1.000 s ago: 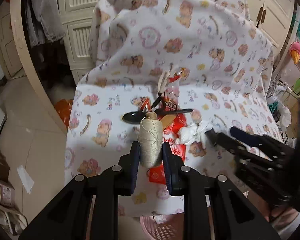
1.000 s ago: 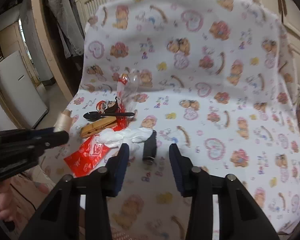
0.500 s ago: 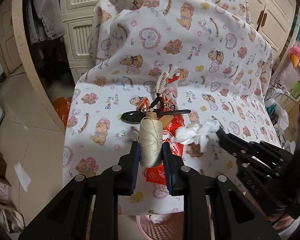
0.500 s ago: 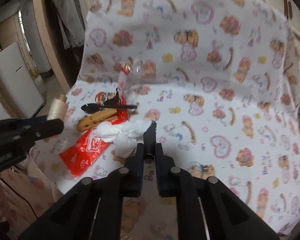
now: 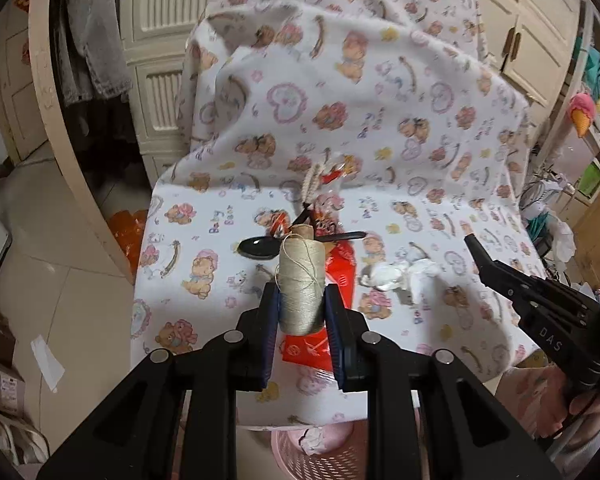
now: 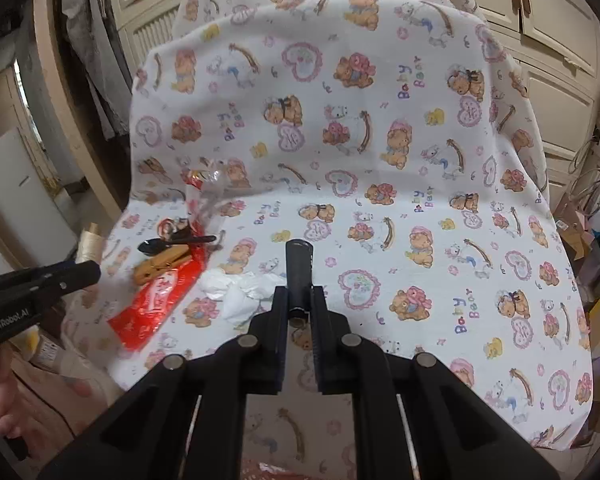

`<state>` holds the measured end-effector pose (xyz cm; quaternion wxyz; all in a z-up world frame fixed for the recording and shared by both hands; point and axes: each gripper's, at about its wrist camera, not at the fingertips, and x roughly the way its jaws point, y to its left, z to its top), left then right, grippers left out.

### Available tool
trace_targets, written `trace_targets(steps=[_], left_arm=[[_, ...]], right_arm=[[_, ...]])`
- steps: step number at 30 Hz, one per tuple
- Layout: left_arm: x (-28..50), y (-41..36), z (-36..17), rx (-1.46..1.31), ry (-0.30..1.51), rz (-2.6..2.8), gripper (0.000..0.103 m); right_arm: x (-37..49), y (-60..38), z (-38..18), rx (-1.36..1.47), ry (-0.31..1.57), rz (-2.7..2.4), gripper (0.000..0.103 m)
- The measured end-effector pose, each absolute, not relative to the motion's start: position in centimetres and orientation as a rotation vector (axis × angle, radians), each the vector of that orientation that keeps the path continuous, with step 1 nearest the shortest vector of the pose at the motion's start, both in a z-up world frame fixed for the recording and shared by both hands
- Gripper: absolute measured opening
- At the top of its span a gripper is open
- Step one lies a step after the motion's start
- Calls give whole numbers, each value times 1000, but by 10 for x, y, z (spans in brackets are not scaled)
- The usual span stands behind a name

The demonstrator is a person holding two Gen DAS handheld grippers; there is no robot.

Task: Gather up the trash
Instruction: 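Carry both held items over the pink wastebasket and open both grippers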

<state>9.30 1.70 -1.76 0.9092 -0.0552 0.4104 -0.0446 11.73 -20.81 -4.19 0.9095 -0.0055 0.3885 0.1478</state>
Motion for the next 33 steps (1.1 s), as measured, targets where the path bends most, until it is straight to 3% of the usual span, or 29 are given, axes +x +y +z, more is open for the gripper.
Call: trace_targets(steps=[16,22,27,33], left_arm=[[16,-11,64,-137,703,-178,21],[-2,-13,20,-163,756,-149,21],[16,-15,-34,-180,940,-162,21],[21,5,-38,-325,957,-198,21]], right_arm=[[18,-219,49,83,627,391,12],[-10,-217,27,82,669,399,12],[-8,-215,-11,64,763,393,12],[4,-212,-51,73,909,420,12]])
